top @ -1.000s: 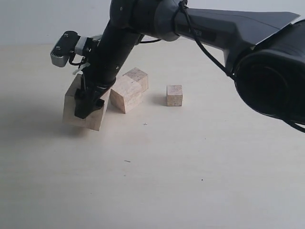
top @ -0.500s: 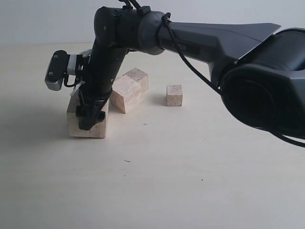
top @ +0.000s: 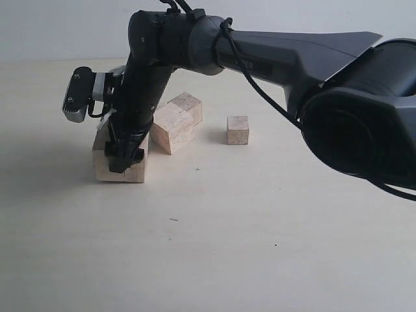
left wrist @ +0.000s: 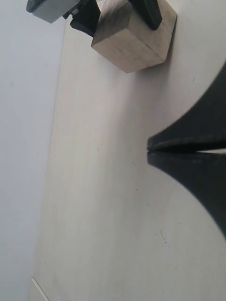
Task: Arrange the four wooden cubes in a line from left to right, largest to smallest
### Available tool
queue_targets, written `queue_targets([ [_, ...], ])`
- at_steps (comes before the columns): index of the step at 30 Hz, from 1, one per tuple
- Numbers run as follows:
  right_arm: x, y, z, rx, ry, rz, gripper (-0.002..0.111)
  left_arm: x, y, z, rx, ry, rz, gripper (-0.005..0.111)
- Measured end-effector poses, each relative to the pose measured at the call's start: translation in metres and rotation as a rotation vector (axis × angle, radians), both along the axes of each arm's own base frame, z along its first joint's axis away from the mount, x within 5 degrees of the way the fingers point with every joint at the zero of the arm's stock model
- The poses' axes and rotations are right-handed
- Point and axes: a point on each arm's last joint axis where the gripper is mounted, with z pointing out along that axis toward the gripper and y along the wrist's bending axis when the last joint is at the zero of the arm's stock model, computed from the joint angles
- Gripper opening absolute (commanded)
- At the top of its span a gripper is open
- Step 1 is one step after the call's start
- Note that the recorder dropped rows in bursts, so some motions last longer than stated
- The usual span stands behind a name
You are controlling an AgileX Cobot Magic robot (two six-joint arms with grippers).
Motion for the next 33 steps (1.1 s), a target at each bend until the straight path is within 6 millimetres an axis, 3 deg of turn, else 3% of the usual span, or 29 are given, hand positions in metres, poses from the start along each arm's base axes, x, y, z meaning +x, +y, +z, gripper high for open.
queue_targets([
  [8, 0.002, 0.001, 0.001, 0.017, -0.018, -0.009, 0.072, 0.000, 0.000, 0.000, 0.000, 0.000, 0.000, 0.000],
  [21, 0.002, 0.002, -0.001, 0.023, -0.021, -0.013, 0.075, 0.000, 0.000, 0.000, 0.000, 0.000, 0.000, 0.000],
  [28, 0.003, 0.005, -0.009, 0.038, 0.002, -0.033, 0.094, 0.000, 0.000, 0.000, 0.000, 0.000, 0.000, 0.000],
  [33, 0.003, 0.006, -0.009, 0.051, 0.002, -0.041, 0.097, 0.000, 0.000, 0.000, 0.000, 0.000, 0.000, 0.000],
])
